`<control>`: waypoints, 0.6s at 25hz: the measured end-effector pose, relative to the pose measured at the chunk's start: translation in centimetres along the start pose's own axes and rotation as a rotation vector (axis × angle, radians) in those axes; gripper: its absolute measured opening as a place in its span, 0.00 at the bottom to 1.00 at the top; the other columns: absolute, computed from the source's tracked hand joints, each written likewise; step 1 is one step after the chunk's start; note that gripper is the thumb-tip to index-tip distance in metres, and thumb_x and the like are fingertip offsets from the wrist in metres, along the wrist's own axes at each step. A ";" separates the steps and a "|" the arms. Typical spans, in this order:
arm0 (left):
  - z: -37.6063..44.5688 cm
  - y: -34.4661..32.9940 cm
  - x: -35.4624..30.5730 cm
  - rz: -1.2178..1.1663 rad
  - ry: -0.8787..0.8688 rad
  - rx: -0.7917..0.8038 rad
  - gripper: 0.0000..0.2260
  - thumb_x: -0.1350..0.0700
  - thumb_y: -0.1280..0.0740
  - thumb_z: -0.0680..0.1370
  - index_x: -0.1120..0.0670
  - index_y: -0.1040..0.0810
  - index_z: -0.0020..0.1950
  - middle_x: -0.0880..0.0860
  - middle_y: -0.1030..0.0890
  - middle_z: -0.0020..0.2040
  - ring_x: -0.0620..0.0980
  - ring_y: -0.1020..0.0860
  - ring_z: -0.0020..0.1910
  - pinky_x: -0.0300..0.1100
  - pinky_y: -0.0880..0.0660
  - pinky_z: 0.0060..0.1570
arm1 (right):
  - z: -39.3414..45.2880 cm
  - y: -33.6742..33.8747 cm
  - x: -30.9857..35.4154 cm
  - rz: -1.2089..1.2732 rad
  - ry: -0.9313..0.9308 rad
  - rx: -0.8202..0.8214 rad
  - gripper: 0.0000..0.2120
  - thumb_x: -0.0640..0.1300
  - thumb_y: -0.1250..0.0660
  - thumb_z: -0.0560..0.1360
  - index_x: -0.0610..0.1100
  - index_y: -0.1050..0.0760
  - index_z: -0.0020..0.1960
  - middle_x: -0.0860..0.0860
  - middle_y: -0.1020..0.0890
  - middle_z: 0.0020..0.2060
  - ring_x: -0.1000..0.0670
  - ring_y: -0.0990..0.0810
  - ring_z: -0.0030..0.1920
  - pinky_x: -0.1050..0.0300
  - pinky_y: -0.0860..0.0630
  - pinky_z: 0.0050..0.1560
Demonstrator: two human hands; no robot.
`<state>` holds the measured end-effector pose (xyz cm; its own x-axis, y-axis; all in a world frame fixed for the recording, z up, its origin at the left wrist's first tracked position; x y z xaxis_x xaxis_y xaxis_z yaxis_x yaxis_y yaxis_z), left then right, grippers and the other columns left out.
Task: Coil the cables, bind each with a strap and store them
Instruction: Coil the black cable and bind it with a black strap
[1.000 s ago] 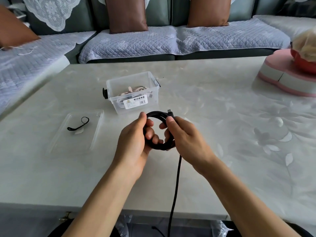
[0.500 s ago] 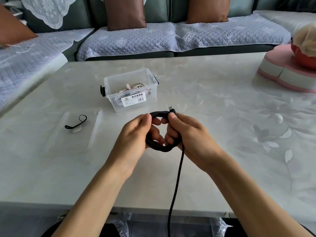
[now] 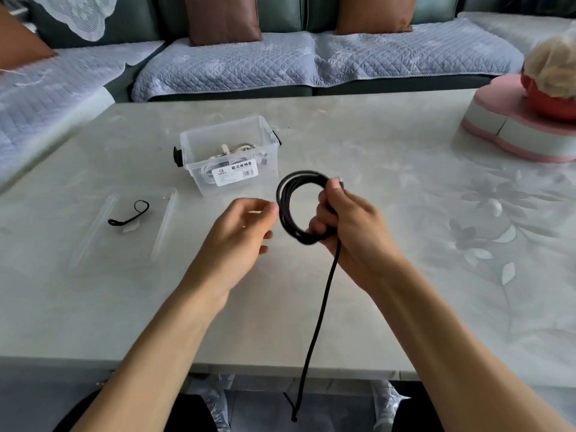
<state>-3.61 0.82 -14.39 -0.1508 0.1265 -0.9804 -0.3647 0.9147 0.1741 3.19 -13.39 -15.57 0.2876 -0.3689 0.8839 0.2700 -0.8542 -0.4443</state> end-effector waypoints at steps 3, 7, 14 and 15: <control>-1.0 -1.6 0.1 0.100 -0.007 0.200 0.11 0.49 0.31 0.76 0.57 0.18 0.45 0.51 0.16 0.42 0.49 0.19 0.39 0.45 0.24 0.43 | 0.9 2.0 0.4 0.187 0.027 -0.161 0.15 0.47 0.43 0.84 0.44 0.33 0.39 0.52 0.37 0.26 0.53 0.35 0.24 0.58 0.34 0.35; -4.0 -6.3 1.5 0.349 0.039 0.617 0.16 0.41 0.29 0.69 0.52 0.15 0.46 0.49 0.14 0.44 0.46 0.20 0.38 0.39 0.25 0.40 | 1.5 2.9 0.5 0.241 0.061 -0.271 0.15 0.48 0.43 0.84 0.44 0.32 0.40 0.54 0.35 0.22 0.53 0.34 0.23 0.58 0.31 0.35; -4.6 -7.5 2.4 0.414 0.036 0.672 0.05 0.57 0.31 0.78 0.57 0.18 0.43 0.51 0.14 0.40 0.46 0.22 0.35 0.37 0.28 0.35 | 1.4 3.7 0.8 0.215 0.060 -0.308 0.15 0.48 0.43 0.84 0.44 0.33 0.40 0.53 0.35 0.22 0.52 0.33 0.25 0.58 0.29 0.35; -4.3 -7.0 2.5 0.392 0.060 0.650 0.05 0.58 0.31 0.78 0.57 0.19 0.44 0.52 0.14 0.39 0.46 0.21 0.35 0.37 0.27 0.34 | 1.4 3.9 0.9 0.208 0.058 -0.306 0.15 0.48 0.43 0.84 0.44 0.32 0.40 0.53 0.35 0.23 0.52 0.33 0.25 0.59 0.29 0.35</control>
<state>-5.36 -6.93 -17.62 -0.2143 0.4848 -0.8480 0.3380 0.8513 0.4013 5.73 -16.53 -16.73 0.2530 -0.5583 0.7901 -0.0785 -0.8258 -0.5585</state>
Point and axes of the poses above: each hand's wrist, its own z-axis towards the middle knuckle, its own y-axis out of the back of the hand, x = y × z, the point moved 10 cm from there along z, towards the middle knuckle
